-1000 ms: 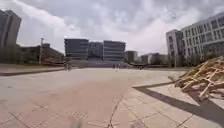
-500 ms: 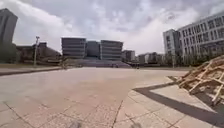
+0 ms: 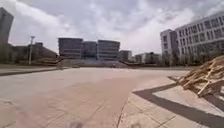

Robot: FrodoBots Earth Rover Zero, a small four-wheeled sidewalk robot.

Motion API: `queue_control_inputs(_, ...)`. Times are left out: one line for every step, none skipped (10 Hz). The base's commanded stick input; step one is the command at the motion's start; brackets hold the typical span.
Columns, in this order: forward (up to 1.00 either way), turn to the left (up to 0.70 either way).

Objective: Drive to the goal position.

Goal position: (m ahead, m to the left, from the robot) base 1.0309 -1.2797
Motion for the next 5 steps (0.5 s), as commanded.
queue_control_inputs(0.70,0.04)
queue_control_inputs(0.70,0.05)
queue_control_inputs(0.70,0.03)
queue_control_inputs(0.70,0.01)
queue_control_inputs(0.70,-0.06)
